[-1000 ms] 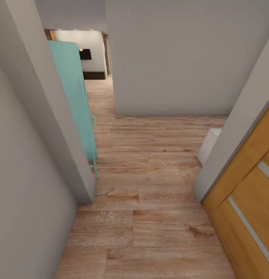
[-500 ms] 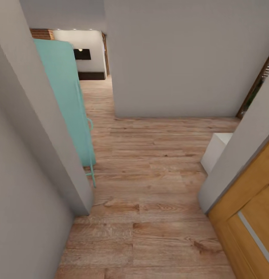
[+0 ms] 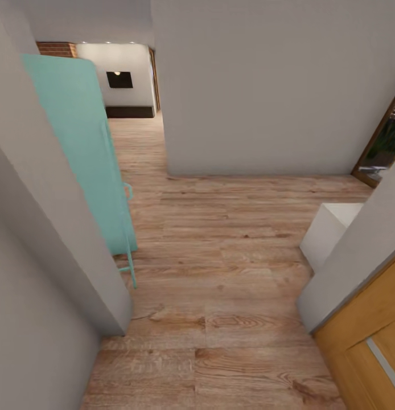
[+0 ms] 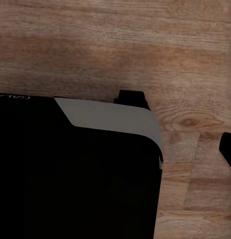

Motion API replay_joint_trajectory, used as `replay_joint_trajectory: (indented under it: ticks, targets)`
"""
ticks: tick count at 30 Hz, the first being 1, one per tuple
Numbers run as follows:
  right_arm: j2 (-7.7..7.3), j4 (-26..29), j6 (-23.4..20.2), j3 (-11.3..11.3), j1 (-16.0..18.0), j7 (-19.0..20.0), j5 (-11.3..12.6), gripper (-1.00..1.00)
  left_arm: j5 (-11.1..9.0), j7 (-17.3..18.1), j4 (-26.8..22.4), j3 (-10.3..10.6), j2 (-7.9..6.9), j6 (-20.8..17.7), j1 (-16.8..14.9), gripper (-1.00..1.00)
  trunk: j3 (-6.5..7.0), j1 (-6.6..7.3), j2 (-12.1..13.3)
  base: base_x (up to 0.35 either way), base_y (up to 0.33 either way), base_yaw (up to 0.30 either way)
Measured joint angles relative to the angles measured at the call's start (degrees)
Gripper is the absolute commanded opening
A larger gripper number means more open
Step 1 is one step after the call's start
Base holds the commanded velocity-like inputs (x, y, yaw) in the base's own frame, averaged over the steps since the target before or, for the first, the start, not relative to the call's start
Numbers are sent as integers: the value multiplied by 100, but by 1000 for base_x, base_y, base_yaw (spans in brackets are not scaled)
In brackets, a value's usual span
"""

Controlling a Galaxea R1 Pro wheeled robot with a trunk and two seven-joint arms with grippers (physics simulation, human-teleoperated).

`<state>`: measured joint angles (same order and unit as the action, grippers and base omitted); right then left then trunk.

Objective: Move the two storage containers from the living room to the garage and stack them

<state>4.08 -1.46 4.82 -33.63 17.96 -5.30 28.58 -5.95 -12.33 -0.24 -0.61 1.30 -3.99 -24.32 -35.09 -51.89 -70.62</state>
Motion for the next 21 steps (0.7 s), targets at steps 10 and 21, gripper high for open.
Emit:
replay_joint_trajectory:
  ticks: [10, 21]
  targets:
    - [-5, -2, 4, 0, 0, 0, 0, 100, 0, 0, 0, 0, 0, 0, 0, 100, 0, 0, 0, 322, 0, 0]
    - [0, -3, 0, 0, 0, 0, 0, 100, 0, 0, 0, 0, 0, 0, 0, 100, 0, 0, 0, 322, 0, 0]
